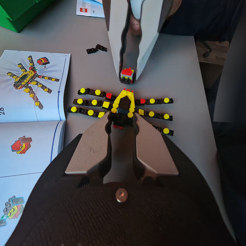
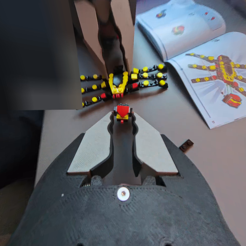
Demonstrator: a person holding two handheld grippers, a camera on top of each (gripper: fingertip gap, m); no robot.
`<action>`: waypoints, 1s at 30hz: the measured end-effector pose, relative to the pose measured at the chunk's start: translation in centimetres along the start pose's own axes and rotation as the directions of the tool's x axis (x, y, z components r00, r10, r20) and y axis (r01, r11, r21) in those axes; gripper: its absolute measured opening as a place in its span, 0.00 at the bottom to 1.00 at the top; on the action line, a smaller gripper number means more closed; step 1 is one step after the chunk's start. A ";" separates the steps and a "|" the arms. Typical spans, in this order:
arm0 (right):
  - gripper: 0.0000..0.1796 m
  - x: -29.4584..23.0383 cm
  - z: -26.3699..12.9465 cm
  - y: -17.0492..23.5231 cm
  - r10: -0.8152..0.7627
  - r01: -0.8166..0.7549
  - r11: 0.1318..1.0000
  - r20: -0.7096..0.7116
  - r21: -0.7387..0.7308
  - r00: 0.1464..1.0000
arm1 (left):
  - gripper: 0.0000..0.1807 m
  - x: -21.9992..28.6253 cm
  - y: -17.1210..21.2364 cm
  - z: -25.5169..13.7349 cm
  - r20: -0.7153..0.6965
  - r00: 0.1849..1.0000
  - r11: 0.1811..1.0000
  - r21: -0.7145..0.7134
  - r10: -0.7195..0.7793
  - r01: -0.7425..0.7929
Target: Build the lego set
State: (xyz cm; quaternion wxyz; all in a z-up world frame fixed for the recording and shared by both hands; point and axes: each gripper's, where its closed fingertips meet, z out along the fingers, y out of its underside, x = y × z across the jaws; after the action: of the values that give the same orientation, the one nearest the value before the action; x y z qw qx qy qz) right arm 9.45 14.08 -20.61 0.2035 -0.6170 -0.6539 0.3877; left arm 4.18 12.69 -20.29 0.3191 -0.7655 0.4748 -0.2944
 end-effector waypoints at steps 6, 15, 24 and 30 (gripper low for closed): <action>0.13 -0.5 0.5 -0.8 -0.059 0.059 0.998 -0.024 0.023 0.998 | 0.15 0.0 0.0 0.0 0.005 1.000 1.000 -0.001 0.002 -0.002; 0.13 -0.5 0.7 -0.7 -0.092 0.093 0.996 -0.053 0.009 0.994 | 0.15 0.0 0.0 0.1 0.021 1.000 1.000 -0.002 0.006 -0.006; 0.13 -0.5 1.0 -0.3 -0.140 0.138 0.990 -0.082 -0.029 0.987 | 0.15 -0.1 0.0 0.1 0.024 1.000 1.000 -0.002 0.006 -0.006; 0.13 -0.5 1.0 -0.6 -0.146 0.146 0.989 -0.081 -0.013 0.986 | 0.16 0.0 -0.1 0.2 0.022 1.000 1.000 -0.003 0.008 -0.008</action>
State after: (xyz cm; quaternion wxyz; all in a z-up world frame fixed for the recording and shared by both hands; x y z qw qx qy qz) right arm 8.44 13.37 -20.64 0.2560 -0.5835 -0.6898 0.3439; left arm 4.33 12.74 -20.34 0.3247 -0.7672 0.4748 -0.2839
